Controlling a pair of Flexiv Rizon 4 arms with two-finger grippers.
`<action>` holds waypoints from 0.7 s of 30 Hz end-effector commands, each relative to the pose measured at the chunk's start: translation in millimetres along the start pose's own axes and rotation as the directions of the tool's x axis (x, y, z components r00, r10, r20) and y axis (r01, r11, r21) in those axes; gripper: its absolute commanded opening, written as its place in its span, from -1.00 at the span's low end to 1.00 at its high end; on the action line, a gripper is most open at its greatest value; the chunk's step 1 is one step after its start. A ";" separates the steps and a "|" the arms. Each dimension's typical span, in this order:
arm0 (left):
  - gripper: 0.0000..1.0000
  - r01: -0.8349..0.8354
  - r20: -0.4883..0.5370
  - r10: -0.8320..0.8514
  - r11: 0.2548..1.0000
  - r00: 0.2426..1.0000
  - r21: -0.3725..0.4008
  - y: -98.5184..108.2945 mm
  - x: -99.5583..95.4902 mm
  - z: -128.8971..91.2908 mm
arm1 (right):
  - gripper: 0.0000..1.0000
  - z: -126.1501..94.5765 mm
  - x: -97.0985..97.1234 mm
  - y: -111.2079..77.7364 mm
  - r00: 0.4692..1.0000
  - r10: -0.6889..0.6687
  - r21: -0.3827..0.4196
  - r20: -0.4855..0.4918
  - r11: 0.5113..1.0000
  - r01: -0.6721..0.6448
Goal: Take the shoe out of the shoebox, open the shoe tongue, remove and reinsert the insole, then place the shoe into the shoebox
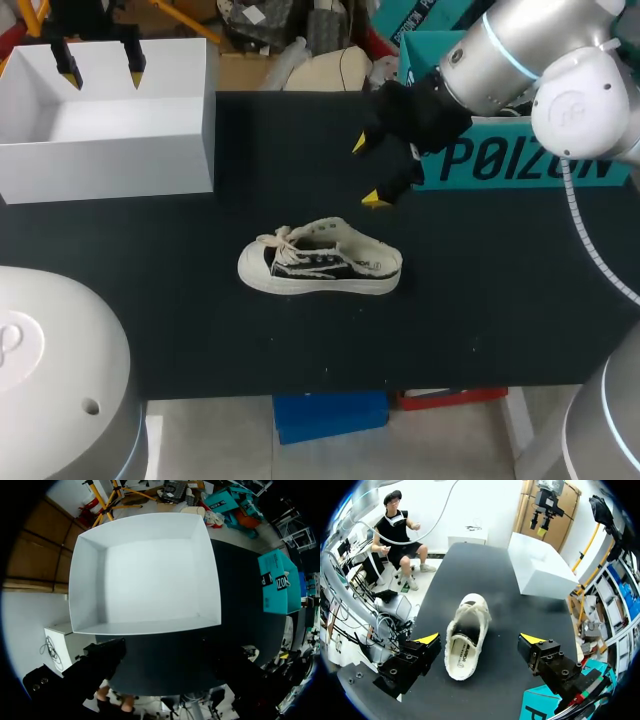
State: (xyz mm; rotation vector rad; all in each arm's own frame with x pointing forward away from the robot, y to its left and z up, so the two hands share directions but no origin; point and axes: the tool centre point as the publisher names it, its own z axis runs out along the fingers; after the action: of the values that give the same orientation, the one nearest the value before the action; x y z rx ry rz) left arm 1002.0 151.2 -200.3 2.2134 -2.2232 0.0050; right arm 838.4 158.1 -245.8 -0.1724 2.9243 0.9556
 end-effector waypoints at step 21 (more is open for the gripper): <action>1.00 0.003 0.003 -0.003 1.000 1.000 -0.001 0.5 0.8 -0.3 | 1.00 29.1 20.1 -31.2 0.991 0.059 -0.042 0.122 0.998 -0.054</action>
State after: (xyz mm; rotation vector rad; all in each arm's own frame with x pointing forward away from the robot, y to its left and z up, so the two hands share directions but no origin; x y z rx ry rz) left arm 1002.0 151.2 -200.2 2.2134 -2.2233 0.0051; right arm 834.3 153.7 -281.8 -0.0698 2.8655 0.9777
